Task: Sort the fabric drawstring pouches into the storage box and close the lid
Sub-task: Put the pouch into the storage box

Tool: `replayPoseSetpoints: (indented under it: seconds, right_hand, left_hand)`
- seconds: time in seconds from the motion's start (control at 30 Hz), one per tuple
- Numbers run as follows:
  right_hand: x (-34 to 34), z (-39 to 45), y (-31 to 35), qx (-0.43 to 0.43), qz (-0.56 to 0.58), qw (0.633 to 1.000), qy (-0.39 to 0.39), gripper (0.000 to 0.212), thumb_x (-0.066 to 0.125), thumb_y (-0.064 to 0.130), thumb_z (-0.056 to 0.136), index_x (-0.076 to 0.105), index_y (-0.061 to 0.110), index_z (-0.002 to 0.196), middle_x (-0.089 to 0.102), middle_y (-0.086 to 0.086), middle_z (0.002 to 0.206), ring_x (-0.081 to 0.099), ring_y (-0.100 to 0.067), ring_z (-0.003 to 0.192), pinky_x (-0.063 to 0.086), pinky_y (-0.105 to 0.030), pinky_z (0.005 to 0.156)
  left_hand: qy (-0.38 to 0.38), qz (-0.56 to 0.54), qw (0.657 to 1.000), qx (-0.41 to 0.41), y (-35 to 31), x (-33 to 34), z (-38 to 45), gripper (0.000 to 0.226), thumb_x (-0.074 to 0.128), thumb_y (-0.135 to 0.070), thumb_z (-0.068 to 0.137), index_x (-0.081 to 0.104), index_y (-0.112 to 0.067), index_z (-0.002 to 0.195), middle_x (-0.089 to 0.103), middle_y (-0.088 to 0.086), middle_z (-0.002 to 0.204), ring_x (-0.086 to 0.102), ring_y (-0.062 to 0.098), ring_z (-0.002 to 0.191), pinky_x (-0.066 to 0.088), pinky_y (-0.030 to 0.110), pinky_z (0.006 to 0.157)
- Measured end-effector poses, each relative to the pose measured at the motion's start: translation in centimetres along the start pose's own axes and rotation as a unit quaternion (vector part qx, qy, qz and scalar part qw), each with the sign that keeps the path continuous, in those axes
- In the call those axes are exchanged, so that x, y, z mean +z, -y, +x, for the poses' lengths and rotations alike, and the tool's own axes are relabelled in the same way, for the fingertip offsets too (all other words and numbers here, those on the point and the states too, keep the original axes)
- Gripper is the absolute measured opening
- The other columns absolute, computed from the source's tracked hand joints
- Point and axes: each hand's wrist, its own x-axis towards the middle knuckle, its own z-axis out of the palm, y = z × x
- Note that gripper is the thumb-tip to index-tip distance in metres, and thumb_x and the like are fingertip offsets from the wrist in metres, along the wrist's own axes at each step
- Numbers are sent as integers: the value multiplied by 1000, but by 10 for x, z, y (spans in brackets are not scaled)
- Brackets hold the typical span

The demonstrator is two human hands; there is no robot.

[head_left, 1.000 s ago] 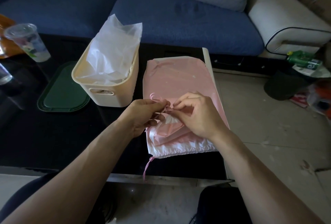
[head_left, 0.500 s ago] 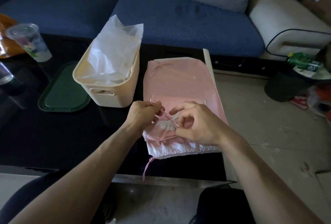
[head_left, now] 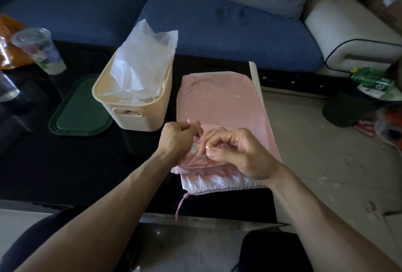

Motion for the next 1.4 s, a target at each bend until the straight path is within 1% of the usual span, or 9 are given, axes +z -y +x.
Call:
replayPoseSetpoints:
  seconds: [0.3, 0.5, 0.63, 0.7, 0.83, 0.97, 1.17, 1.3, 1.4]
  right_hand:
    - [-5, -6, 7, 29, 12, 999, 43, 6, 66, 2, 91, 70, 1, 88, 70, -15, 100, 65, -24, 102, 48, -30, 94]
    - [-8, -9, 2, 43, 56, 995, 69, 8, 64, 5, 92, 71, 2, 91, 70, -13, 98, 65, -26, 98, 48, -32, 94]
    - [-19, -3, -5, 87, 199, 974, -63, 21, 64, 7, 92, 65, -11, 105, 72, -15, 100, 69, -23, 88, 57, -28, 81]
    - [-26, -1, -9, 88, 149, 972, -161, 16, 66, 9, 89, 69, -3, 100, 75, -11, 100, 72, -20, 85, 57, -25, 76]
    - [-41, -1, -24, 151, -53, 940, -302, 10, 74, 23, 91, 74, 13, 89, 78, -2, 85, 75, -18, 83, 60, -36, 81]
    - [-46, -5, -33, 248, -221, 924, -189, 45, 66, 61, 86, 69, 25, 113, 71, 13, 104, 69, -8, 98, 55, -41, 95]
    - [-42, -12, -29, 341, -328, 881, 22, 118, 92, 60, 49, 29, 49, 148, 42, 7, 136, 53, -20, 120, 48, -39, 101]
    - [-30, -6, -33, 370, -436, 818, 63, 123, 96, 41, 50, 26, 43, 151, 40, -4, 131, 47, -26, 121, 50, -40, 99]
    - [-32, 2, -36, 346, -404, 847, 22, 92, 87, 26, 62, 41, 39, 141, 56, -2, 116, 65, -24, 97, 56, -29, 64]
  left_hand:
    - [-26, 65, 997, 38, -3, -4, 2, 37, 61, -29, 96, 75, -11, 66, 71, 0, 65, 59, 3, 52, 48, 17, 54]
    - [60, 141, 988, 36, -5, -15, -4, 36, 61, -27, 97, 74, -15, 66, 65, -11, 52, 51, -3, 42, 43, 15, 50]
    - [98, 159, 982, -4, -16, -28, -7, 58, 45, -58, 97, 77, -12, 82, 73, -4, 78, 65, 3, 69, 49, 24, 68]
    - [97, 200, 974, -47, -17, -35, -3, 80, 33, -74, 91, 73, -5, 99, 70, 6, 97, 66, 18, 87, 51, 33, 81]
    - [197, 298, 933, -51, -12, -38, -4, 72, 42, -71, 91, 70, -6, 104, 66, 5, 93, 60, 14, 75, 45, 26, 67]
    - [143, 386, 911, 10, -3, -31, 0, 70, 44, -64, 94, 67, 0, 82, 62, 8, 77, 59, 21, 69, 44, 30, 63]
    - [43, 406, 912, 52, 8, -13, -6, 57, 48, -51, 97, 45, -4, 129, 60, 16, 122, 60, 34, 110, 49, 44, 93]
    - [-27, 354, 875, 328, 8, 0, -25, 33, 60, -33, 92, 59, -11, 118, 58, 8, 114, 57, 27, 105, 49, 43, 91]
    - [59, 390, 834, 385, 12, 8, -37, 40, 58, -31, 84, 61, -14, 121, 59, 4, 118, 52, 24, 110, 45, 41, 96]
